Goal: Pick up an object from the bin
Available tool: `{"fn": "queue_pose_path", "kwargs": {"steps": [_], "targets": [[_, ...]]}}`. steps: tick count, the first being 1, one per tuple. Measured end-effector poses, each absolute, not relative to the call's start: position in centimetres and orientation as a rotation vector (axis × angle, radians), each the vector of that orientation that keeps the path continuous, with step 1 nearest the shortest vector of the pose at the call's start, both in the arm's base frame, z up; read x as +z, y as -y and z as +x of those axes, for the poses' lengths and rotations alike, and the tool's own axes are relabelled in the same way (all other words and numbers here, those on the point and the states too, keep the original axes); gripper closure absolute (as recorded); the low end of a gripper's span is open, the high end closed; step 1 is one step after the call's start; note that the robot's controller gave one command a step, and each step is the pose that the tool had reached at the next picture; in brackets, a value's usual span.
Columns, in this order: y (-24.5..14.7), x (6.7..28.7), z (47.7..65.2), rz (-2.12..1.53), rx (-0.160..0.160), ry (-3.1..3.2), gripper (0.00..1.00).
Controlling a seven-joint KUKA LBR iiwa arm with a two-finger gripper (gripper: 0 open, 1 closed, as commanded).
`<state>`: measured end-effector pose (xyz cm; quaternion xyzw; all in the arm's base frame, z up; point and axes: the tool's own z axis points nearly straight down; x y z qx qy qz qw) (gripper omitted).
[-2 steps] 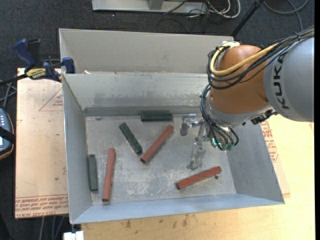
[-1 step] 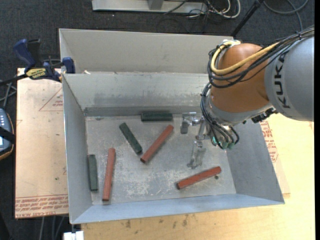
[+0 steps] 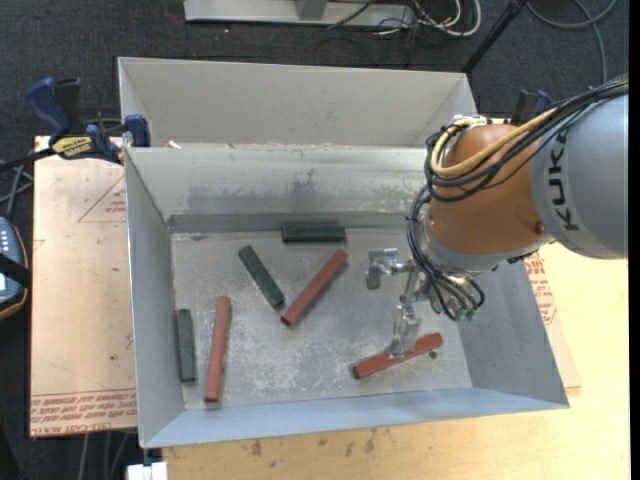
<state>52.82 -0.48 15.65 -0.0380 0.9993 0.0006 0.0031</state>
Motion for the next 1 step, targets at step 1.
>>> {"fn": "queue_pose_path", "kwargs": {"steps": [1], "targets": [[5.24, 10.83, 49.04, -0.192, 0.001, -3.134, 0.0]]}}
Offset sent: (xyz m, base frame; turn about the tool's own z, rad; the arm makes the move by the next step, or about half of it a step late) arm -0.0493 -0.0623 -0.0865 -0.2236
